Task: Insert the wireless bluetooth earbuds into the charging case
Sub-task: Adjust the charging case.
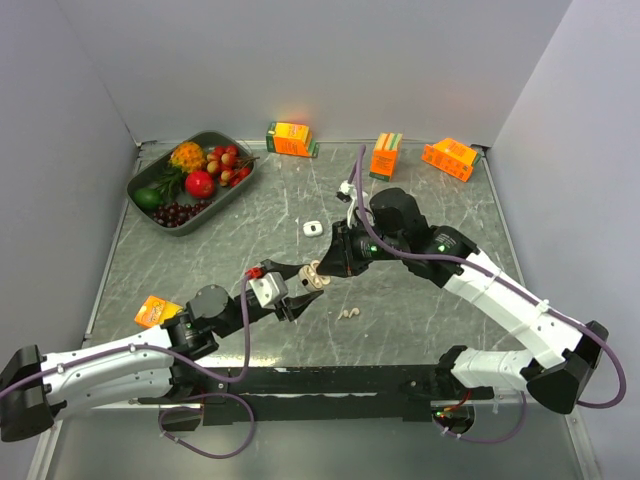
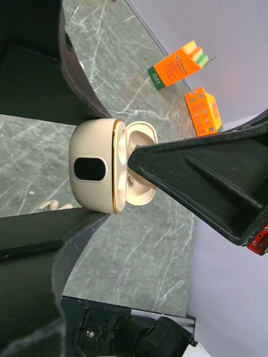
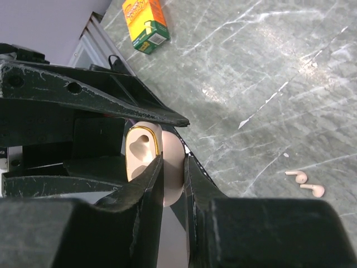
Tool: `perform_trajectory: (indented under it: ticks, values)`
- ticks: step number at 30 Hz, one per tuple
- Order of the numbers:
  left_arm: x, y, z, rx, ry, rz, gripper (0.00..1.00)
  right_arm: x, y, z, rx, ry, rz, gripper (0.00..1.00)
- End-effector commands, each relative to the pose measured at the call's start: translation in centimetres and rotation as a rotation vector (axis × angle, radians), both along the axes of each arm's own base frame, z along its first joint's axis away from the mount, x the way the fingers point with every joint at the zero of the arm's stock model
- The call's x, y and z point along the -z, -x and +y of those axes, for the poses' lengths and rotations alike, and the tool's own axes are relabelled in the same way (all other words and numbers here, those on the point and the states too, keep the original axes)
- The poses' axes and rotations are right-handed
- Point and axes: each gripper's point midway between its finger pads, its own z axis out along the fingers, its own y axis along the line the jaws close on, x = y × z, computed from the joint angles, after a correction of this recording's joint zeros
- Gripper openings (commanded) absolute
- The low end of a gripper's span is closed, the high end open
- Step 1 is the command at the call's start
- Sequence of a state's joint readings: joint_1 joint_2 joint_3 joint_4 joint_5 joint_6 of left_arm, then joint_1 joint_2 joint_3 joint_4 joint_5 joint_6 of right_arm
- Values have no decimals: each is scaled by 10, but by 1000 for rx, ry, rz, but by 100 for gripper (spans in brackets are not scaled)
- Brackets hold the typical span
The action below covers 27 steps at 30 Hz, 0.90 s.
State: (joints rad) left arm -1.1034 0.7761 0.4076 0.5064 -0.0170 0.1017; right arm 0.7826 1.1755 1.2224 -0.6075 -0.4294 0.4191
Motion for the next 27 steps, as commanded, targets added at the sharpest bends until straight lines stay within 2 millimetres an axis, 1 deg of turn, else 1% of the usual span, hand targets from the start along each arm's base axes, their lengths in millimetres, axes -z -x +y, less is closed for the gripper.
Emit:
perform_trajectory:
  ticks: [1, 3, 4, 5, 7, 9, 10, 11, 12, 13, 14, 15, 16, 17, 18, 20, 23, 24, 26, 27]
  values:
    - [-24, 3, 6, -3, 92, -4, 59, -17, 0, -7, -14, -33, -88, 0]
    - [-25, 3, 9, -14, 95, 5, 78, -28, 0, -11, -18, -43, -135, 0]
    - [-25, 2, 9, -17, 99, 12, 99, -35, 1, -12, -32, -47, -166, 0]
    - [-25, 2, 11, -20, 100, 14, 96, -38, 2, -14, -35, -41, -174, 0]
    - [-22, 3, 12, -21, 90, 24, 96, -50, 6, -15, -62, -52, -208, 0]
    - [-24, 2, 14, -35, 90, 36, 96, -55, 8, -19, -86, -43, -242, 0]
    - [-20, 1, 14, -41, 81, 66, 96, -61, 9, -20, -103, -44, -282, 0]
    - [-25, 1, 15, -46, 87, 73, 96, -62, 9, -22, -108, -38, -298, 0]
    - [-27, -1, 16, -63, 105, 121, 96, -67, 9, -26, -97, -37, -334, 0]
    - [-24, -3, 17, -79, 113, 176, 96, -67, 6, -28, -88, -32, -366, 0]
    - [-31, -5, 18, -93, 138, 206, 96, -67, 4, -32, -87, -18, -419, 0]
    - [-30, -8, 18, -114, 146, 245, 96, -69, -1, -40, -54, -2, -469, 0]
    - [-33, -8, 18, -119, 174, 296, 96, -73, -2, -40, -66, -9, -525, 0]
    - [-36, -6, 16, -112, 168, 315, 96, -61, -3, -43, -99, 30, -579, 0]
    - [-37, -3, 15, -90, 165, 324, 96, -62, -1, -47, -102, 39, -616, 0]
    - [-41, 16, 6, 30, 138, 310, 96, -57, 2, -52, -143, 82, -643, 0]
    - [-49, 42, 0, 182, 141, 259, 96, -53, 10, -51, -210, 92, -652, 0]
    - [-50, 47, -1, 214, 141, 252, 96, -52, 11, -50, -224, 90, -651, 0]
    - [-47, 49, -5, 239, 119, 244, 98, -52, 14, -47, -237, 72, -655, 0]
    - [-35, 49, -10, 250, 69, 256, 99, -50, 14, -45, -242, 69, -650, 0]
